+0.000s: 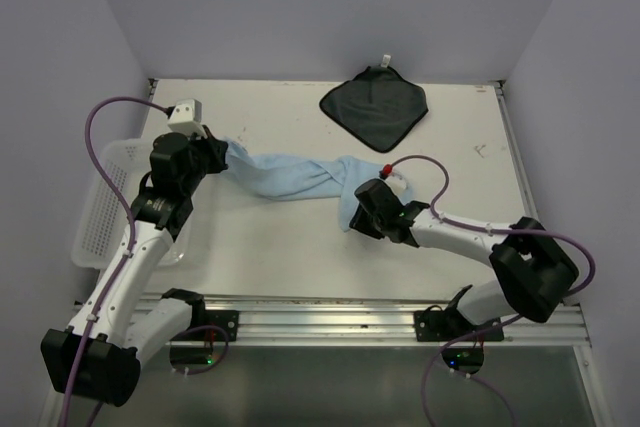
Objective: Roll the towels
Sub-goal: Flatten the towel
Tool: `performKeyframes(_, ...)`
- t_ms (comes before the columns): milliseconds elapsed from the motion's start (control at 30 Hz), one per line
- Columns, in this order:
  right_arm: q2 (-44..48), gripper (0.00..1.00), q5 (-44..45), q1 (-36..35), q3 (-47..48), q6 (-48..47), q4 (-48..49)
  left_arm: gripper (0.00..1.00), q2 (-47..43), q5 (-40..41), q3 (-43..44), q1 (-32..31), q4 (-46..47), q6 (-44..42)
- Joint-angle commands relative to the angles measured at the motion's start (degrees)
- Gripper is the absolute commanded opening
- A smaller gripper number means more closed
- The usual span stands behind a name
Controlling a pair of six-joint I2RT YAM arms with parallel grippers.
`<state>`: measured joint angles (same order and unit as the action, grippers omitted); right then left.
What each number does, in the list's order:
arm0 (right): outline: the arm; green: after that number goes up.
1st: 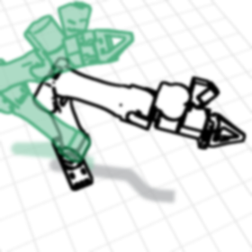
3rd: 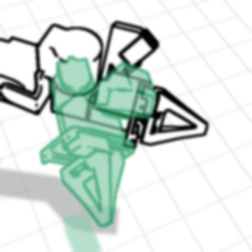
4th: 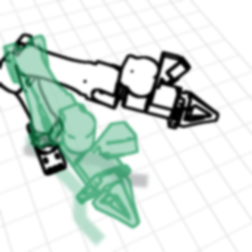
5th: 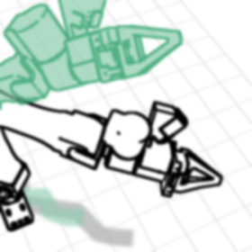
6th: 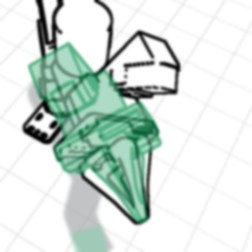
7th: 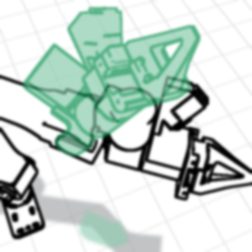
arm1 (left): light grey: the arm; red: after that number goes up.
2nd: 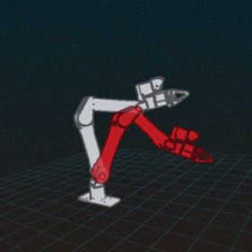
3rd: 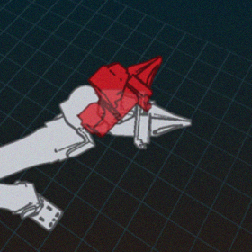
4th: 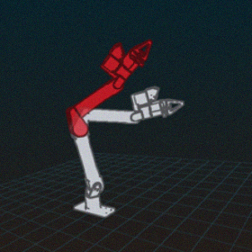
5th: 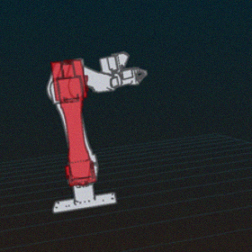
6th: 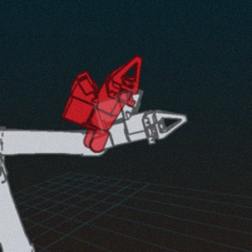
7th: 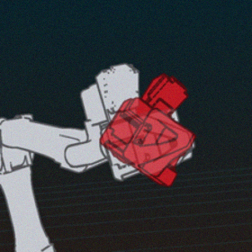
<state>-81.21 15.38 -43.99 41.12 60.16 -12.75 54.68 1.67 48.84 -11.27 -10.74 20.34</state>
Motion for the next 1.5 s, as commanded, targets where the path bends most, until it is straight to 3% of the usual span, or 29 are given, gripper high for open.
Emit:
performKeyframes(0,-3.15,0.39,-1.14,-0.22,0.54,3.91,4.31,0.00,-0.62,-0.88,-0.41,0.37,3.18,-1.18)
performKeyframes(333,-6.85,0.40,-2.37,-0.22,1.41,4.18,5.37,0.00,-0.89,-1.41,-0.50,0.37,3.36,-1.27)
performKeyframes(700,-15.38,0.43,-0.79,-1.71,6.59,5.14,-2.00,0.00,-0.97,-2.63,-0.50,0.37,3.45,-1.53)
performKeyframes(933,-19.16,0.41,2.90,-2.59,11.17,5.23,-12.73,0.00,-1.24,-2.73,-0.50,0.11,3.45,-1.71)
performKeyframes(1333,-24.96,0.40,3.96,-2.59,14.25,4.18,-15.64,0.00,-1.41,-1.94,-0.24,-0.33,3.10,-2.41)
performKeyframes(1433,-26.54,0.36,3.96,-2.59,13.90,3.04,-15.11,0.00,-1.41,-1.93,-0.32,-0.42,3.10,-2.50)
performKeyframes(1467,-27.33,0.30,3.52,-2.59,13.81,2.95,-15.11,0.00,-1.41,-1.94,-0.32,-0.42,3.10,-2.50)
